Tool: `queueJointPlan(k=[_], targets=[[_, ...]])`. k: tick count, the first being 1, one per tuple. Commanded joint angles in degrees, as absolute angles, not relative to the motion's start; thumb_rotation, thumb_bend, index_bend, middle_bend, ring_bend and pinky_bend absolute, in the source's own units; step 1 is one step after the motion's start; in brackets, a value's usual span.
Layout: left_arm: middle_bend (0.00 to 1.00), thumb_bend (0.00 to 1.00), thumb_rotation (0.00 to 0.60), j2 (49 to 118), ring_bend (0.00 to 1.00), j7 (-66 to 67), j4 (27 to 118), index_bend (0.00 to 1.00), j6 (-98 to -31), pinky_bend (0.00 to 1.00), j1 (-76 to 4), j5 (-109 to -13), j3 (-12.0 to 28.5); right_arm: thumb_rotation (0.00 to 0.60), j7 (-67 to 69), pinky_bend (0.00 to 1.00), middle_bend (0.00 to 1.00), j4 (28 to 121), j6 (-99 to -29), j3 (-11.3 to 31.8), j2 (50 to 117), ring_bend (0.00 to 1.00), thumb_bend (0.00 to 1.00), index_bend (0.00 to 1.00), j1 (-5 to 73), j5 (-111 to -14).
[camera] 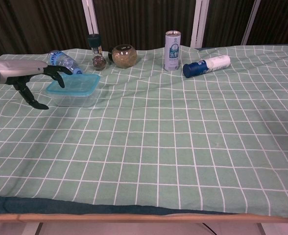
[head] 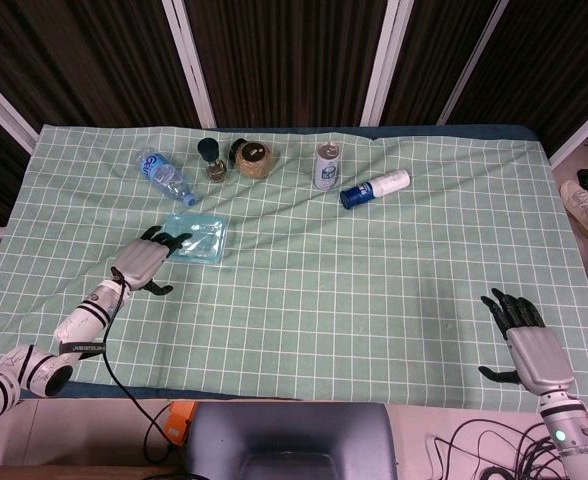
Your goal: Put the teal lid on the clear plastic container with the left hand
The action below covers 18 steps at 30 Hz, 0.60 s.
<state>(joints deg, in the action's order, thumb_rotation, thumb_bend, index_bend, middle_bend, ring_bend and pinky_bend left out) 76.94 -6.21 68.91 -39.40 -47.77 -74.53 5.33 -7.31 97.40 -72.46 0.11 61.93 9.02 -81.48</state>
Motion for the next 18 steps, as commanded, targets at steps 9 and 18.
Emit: queueJointPlan(k=[9, 18], targets=[[0.23, 0.21, 0.600, 76.9, 0.15, -4.9, 68.8, 0.00, -38.4, 0.07, -47.4, -73.8, 4.7, 0.600, -7.4, 0.00, 0.00, 97.5, -72.5, 0.0, 61.9, 0.00, 0.20, 0.00, 9.0, -81.6], [0.23, 0.21, 0.600, 77.3, 0.15, -4.8, 68.2, 0.00, -38.3, 0.07, -47.4, -73.7, 4.9, 0.600, -7.3, 0.00, 0.00, 97.4, -72.5, 0.0, 61.9, 0.00, 0.20, 0.00, 9.0, -81.5]])
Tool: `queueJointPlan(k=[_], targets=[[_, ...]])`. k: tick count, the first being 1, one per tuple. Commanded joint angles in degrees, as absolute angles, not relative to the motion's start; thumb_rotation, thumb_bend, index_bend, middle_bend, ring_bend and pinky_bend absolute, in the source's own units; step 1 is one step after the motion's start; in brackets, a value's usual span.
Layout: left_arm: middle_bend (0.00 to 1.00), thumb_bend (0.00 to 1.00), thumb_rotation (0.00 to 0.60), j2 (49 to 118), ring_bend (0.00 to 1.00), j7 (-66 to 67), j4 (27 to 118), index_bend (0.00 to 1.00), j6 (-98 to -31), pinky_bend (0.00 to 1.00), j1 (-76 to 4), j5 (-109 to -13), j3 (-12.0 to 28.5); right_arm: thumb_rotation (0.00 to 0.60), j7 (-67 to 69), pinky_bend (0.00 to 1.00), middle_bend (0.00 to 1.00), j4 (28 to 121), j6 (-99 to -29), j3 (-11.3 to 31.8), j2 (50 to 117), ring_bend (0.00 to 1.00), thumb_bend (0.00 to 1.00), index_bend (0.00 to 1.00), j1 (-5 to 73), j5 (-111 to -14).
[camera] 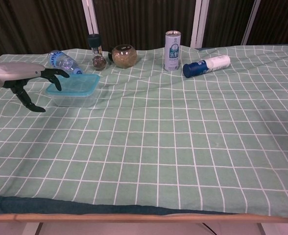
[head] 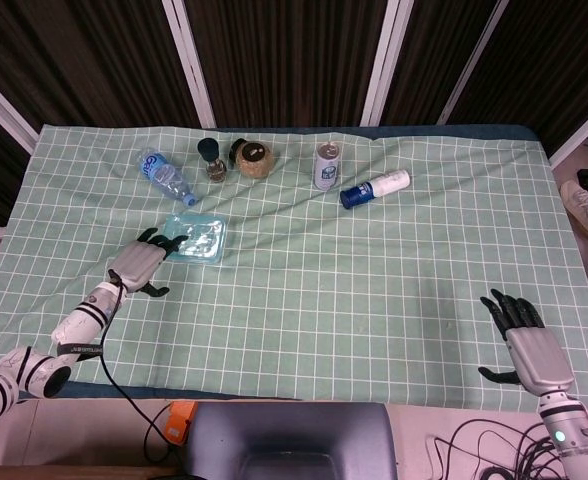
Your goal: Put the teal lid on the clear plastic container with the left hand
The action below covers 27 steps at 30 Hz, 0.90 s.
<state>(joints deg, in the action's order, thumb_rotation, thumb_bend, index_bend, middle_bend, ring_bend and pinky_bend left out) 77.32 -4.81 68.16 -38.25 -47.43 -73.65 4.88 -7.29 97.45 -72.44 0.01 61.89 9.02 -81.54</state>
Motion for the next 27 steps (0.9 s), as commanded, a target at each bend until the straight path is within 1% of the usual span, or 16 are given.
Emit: queueJointPlan(k=[1, 27], targets=[[0.23, 0.21, 0.600, 77.3, 0.15, -4.8, 68.2, 0.00, -38.2, 0.07, -47.4, -73.7, 4.9, 0.600, -7.3, 0.00, 0.00, 97.4, -72.5, 0.0, 61.9, 0.00, 0.20, 0.00, 9.0, -81.6], [0.23, 0.21, 0.600, 80.2, 0.15, -4.6, 65.0, 0.00, -36.6, 0.07, -47.1, -74.3, 3.5, 0.600, -7.5, 0.00, 0.00, 97.4, -72.2, -0.1, 61.9, 0.00, 0.20, 0.00, 9.2, -81.4]])
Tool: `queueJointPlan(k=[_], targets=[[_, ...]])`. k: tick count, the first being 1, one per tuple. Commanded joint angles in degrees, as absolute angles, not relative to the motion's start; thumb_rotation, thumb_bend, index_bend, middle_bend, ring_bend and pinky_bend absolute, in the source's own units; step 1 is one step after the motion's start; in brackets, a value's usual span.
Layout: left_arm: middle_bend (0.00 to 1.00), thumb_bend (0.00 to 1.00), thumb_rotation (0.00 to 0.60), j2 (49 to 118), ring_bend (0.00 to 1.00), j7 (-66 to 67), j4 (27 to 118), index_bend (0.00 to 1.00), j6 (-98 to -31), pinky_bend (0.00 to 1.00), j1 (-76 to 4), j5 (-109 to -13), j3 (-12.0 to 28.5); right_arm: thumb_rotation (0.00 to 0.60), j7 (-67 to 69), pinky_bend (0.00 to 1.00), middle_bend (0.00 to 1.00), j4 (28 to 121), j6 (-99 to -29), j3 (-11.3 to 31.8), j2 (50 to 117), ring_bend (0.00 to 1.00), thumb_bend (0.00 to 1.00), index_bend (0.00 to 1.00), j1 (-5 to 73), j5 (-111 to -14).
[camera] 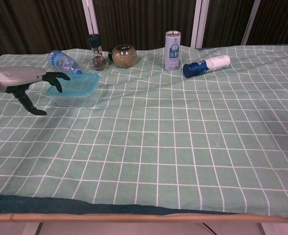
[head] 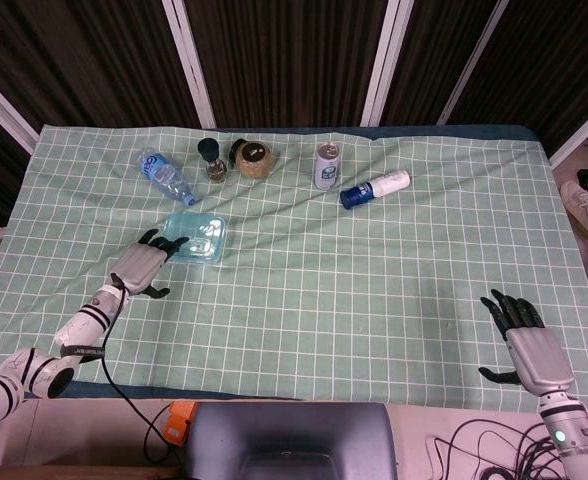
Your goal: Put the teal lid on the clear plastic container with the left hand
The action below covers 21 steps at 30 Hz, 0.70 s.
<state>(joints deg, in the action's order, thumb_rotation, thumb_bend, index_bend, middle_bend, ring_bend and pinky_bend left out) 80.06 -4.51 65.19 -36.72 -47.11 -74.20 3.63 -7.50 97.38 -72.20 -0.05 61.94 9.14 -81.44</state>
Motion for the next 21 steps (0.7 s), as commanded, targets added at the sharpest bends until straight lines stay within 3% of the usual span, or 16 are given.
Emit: queueJointPlan(k=[1, 10, 17, 21], targets=[[0.23, 0.21, 0.600, 80.3, 0.15, -4.6, 64.9, 0.00, -36.5, 0.07, -47.1, -74.3, 3.5, 0.600, -7.5, 0.00, 0.00, 97.4, -72.2, -0.1, 61.9, 0.00, 0.20, 0.00, 9.2, -81.4], [0.23, 0.21, 0.600, 79.9, 0.15, -4.6, 65.4, 0.00, -38.9, 0.07, -46.9, -75.4, 4.3, 0.600, -7.2, 0.00, 0.00, 97.4, -72.4, 0.0, 61.8, 0.00, 0.20, 0.00, 9.1, -81.5], [0.19, 0.23, 0.600, 74.8, 0.13, -3.4, 73.1, 0.00, -53.3, 0.07, -44.3, -80.2, 7.3, 0.600, -7.2, 0.00, 0.00, 97.3, -72.4, -0.1, 61.8, 0.00, 0.20, 0.00, 9.1, -81.6], [0.16, 0.24, 0.600, 70.3, 0.10, -3.6, 80.7, 0.00, -61.2, 0.07, -40.3, -82.9, 6.8, 0.600, -7.2, 0.00, 0.00, 97.3, -72.5, -0.2, 61.8, 0.00, 0.20, 0.00, 9.0, -81.9]])
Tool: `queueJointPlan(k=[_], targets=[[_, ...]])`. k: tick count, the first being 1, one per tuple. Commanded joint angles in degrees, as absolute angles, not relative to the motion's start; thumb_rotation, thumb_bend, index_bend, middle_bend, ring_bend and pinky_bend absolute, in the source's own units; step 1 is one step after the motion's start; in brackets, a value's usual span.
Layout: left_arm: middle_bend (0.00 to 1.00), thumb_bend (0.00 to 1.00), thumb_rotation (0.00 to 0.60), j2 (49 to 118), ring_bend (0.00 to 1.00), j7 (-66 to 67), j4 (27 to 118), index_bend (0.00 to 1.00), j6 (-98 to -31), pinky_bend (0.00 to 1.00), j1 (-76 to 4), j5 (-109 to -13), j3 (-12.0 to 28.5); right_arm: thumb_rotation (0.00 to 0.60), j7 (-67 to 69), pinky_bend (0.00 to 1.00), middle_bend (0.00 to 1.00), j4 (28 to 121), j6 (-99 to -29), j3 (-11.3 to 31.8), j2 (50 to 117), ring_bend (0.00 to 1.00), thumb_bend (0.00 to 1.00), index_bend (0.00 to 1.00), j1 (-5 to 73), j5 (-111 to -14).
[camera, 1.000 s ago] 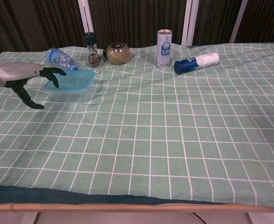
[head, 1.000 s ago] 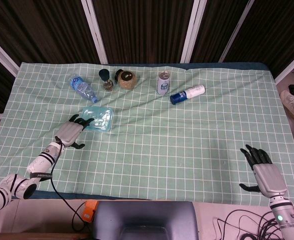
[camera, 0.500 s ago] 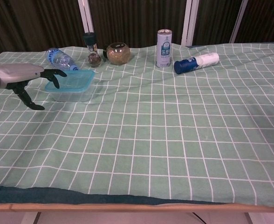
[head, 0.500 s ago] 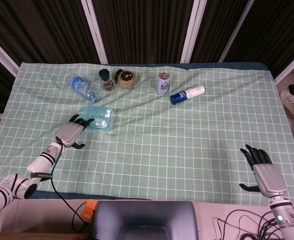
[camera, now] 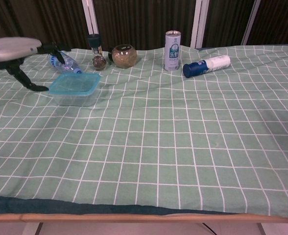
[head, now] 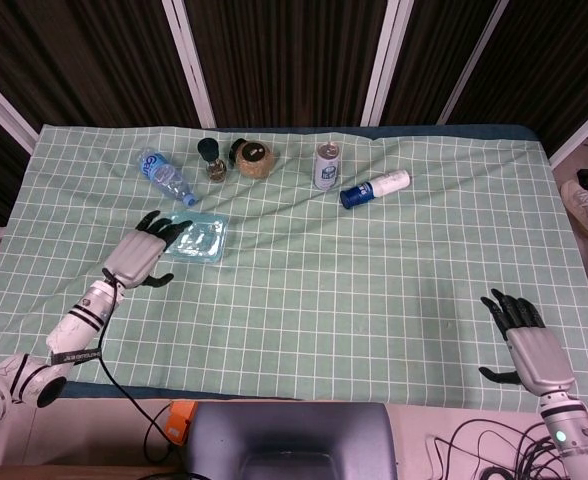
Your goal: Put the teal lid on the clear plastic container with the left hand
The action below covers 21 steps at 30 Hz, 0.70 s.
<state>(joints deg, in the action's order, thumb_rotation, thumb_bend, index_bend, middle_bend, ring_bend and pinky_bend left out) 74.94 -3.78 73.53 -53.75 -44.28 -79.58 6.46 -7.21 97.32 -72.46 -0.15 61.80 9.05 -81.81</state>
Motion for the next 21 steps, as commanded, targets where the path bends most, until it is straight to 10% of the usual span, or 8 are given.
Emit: queueJointPlan(k=[1, 10, 21], targets=[[0.16, 0.24, 0.600, 69.0, 0.10, -3.7, 83.1, 0.00, -64.0, 0.07, -38.3, -83.8, 6.0, 0.600, -7.2, 0.00, 0.00, 97.3, -72.5, -0.2, 61.8, 0.00, 0.20, 0.00, 9.0, -81.9], [0.03, 0.24, 0.600, 71.9, 0.00, -4.6, 85.0, 0.00, -90.1, 0.00, -15.4, -85.2, -2.3, 0.600, -9.5, 0.00, 0.00, 97.4, -71.7, -0.7, 62.8, 0.00, 0.20, 0.00, 9.4, -82.2], [0.00, 0.25, 0.600, 70.5, 0.00, -3.9, 84.6, 0.00, -89.6, 0.00, -12.5, -89.0, -4.3, 0.600, -11.9, 0.00, 0.00, 97.9, -73.0, -1.8, 63.7, 0.00, 0.20, 0.00, 8.8, -84.2]])
